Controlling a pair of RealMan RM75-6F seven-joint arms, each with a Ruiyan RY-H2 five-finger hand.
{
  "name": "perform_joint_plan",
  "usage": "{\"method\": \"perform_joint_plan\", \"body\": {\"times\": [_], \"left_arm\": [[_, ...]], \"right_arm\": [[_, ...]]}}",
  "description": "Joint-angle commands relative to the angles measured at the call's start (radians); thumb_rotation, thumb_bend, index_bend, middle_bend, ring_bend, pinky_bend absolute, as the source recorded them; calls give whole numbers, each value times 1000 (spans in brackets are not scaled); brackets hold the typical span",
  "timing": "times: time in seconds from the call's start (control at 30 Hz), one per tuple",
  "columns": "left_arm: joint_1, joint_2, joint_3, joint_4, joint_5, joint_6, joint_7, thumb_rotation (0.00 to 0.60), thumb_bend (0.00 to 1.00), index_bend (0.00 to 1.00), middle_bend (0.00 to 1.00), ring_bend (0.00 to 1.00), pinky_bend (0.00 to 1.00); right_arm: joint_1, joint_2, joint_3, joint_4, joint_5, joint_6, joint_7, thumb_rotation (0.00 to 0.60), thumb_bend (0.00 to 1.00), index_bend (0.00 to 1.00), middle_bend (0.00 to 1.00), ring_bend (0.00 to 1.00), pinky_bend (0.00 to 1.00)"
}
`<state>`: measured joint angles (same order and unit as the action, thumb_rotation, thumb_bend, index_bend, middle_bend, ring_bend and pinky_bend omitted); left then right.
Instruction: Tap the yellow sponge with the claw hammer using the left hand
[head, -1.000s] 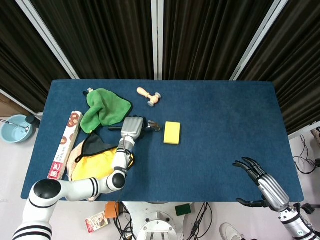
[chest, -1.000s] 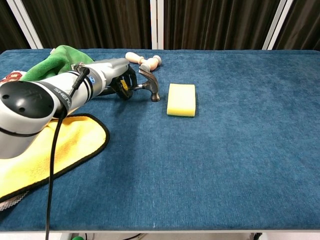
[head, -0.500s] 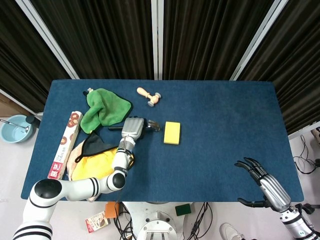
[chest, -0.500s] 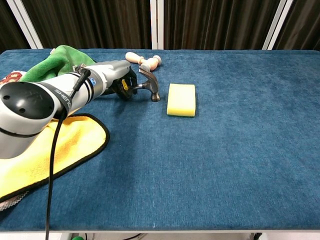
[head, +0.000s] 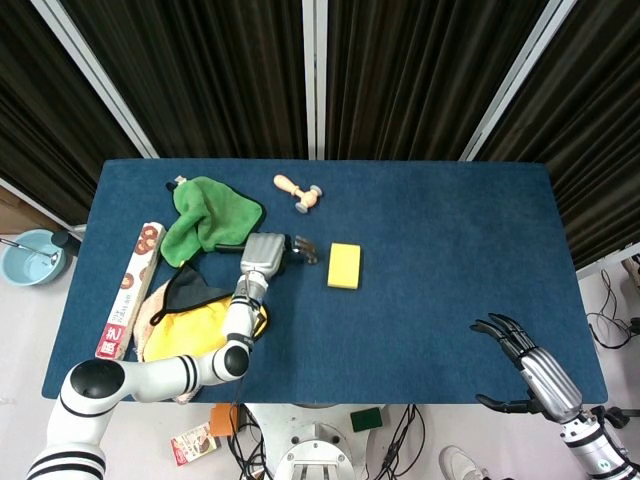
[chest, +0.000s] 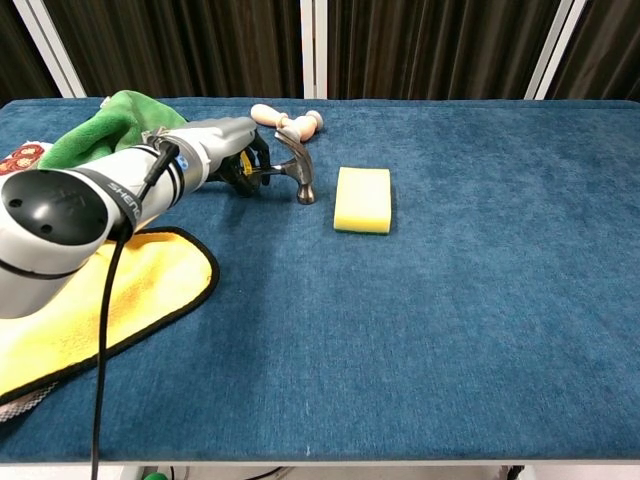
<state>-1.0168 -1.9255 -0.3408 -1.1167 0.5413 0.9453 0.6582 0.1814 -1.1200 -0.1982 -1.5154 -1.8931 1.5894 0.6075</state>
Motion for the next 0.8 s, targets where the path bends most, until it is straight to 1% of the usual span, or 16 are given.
{"method": "perform_joint_plan", "body": {"times": [0.03,0.1,0.23,0.3,0.43,0.53,0.63,0.7,0.8], "left_arm": [[3,1,1,4,5,-5,-6,600,687,586,558,428,423],[6,2,0,7,17,-8,-19,600,694,600,573,444,452],[19,-1,2,20,74,-7,-75,600,722,662,638,524,553],[26,2,7,23,102,-12,-101,600,734,679,659,555,581],[40,11,10,20,168,-18,-166,600,786,722,705,628,654],[59,21,7,14,251,-13,-266,600,854,765,745,691,719],[74,38,10,2,333,-16,-357,599,907,789,767,732,766],[82,44,17,0,403,3,-417,593,930,808,786,761,800],[92,53,21,-11,477,11,-509,589,965,831,811,811,848]], "right_arm": [[1,1,0,-4,-2,0,-4,600,131,71,147,0,0],[0,3,0,-8,-2,-1,-8,600,131,71,147,0,0],[0,6,-1,-14,-1,-4,-14,600,131,71,147,0,0],[0,7,0,-17,-2,-5,-16,600,131,71,149,0,0],[-1,8,-1,-19,-2,-6,-20,600,131,71,150,0,0],[-2,9,-1,-23,-3,-6,-24,600,131,72,150,0,0],[-2,10,0,-26,-3,-7,-30,600,131,71,150,0,0],[-1,11,0,-29,-5,-9,-33,600,131,71,150,0,0],[0,13,1,-35,-4,-12,-37,600,130,72,150,0,0]]}}
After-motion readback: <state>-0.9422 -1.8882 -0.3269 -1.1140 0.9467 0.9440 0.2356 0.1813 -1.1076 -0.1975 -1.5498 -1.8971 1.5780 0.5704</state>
